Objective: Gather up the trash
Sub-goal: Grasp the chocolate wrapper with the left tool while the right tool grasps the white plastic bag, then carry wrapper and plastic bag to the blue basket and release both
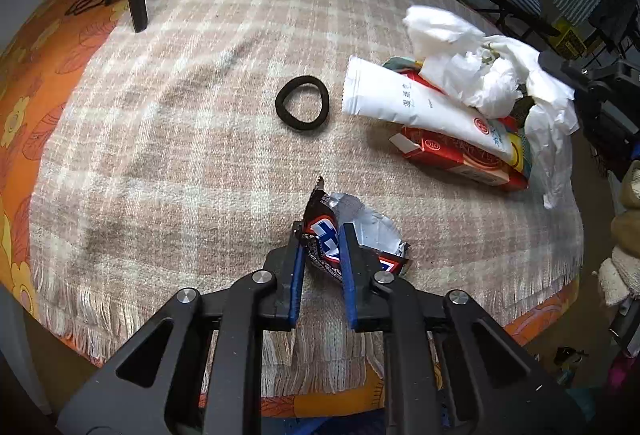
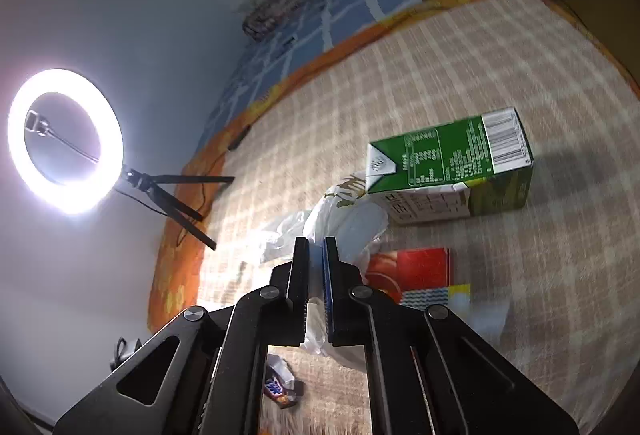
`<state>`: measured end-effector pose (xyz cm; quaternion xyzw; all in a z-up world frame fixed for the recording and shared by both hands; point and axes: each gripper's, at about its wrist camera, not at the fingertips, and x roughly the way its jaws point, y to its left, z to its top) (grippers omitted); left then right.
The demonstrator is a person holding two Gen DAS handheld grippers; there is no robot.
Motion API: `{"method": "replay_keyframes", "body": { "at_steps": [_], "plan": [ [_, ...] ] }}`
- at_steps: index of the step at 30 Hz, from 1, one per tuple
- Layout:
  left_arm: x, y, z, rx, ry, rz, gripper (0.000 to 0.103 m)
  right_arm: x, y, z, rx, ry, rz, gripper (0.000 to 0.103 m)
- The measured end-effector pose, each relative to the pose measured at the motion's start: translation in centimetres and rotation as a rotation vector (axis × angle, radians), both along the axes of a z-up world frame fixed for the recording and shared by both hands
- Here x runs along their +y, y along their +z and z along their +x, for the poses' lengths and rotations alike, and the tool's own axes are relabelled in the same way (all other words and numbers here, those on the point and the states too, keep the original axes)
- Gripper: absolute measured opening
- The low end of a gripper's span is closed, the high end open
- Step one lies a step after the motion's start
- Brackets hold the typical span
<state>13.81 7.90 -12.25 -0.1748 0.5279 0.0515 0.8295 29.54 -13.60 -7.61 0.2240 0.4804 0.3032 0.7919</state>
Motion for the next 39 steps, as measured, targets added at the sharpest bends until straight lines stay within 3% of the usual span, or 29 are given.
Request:
{"method": "replay_keyframes", "body": {
  "at_steps": [9,23,39],
  "plan": [
    [0.3,1.6,0.2,-0.041,0.01,-0.008,0.006,0.0,2.9,-0.8,-0.102,0.018,0.032,0.003],
    [0.9,4.2,-0.1,-0.125,0.024,-0.021,0.005,-0.4,6.7,-2.7,-0.217,0.057,0.047,0.003],
    [2.4,7.5,-3.2,-0.207,0.047,-0.011,0.005,-3.4,9.6,-10.2,-0.301,0.178,0.02,0.003]
  ]
}}
